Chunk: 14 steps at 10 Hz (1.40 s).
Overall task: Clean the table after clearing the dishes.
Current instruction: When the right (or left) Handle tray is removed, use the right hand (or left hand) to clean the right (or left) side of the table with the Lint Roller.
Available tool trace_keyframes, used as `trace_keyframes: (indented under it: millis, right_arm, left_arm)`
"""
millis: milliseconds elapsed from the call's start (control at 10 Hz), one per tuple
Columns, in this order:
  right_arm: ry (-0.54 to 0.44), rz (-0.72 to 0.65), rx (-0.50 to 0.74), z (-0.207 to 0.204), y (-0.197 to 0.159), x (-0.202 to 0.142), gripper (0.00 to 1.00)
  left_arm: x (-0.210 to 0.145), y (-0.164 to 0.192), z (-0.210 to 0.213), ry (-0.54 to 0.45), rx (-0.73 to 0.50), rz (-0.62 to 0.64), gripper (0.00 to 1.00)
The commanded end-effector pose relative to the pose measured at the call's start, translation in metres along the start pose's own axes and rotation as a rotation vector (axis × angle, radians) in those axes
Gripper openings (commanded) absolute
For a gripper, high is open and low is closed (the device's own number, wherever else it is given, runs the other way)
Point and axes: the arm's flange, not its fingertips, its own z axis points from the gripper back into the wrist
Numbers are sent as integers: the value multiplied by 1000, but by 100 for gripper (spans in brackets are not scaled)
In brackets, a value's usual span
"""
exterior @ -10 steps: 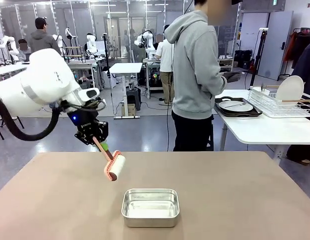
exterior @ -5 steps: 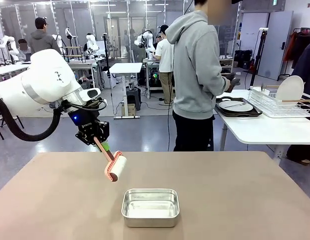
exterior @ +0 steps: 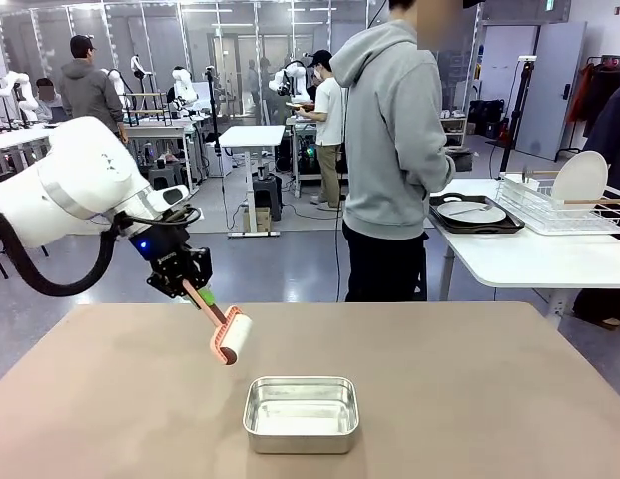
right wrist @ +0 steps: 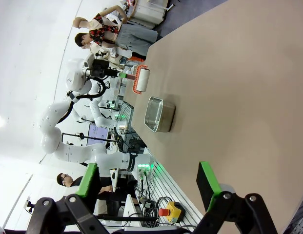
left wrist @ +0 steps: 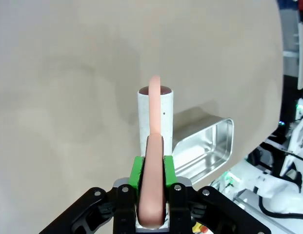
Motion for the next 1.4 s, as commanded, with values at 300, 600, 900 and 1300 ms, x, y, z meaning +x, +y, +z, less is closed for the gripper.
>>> trace_keyframes:
  millis: [300,600,900,1300]
  right_arm:
    - [3,17,7,-1,2,-1,100]
    - [3,17,7,-1,2,-1,100]
    - [3,17,7,-1,2,-1,100]
    - [3,17,7,-1,2,-1,100]
  left_arm:
    - [2,69,-28,-48,-204,18,21]
    - [-1,107,-42,-77,-248,19,21]
    - [-7,149,-57,-67,-282,92,21]
    - [-15,208,-53,-74,-273,141,21]
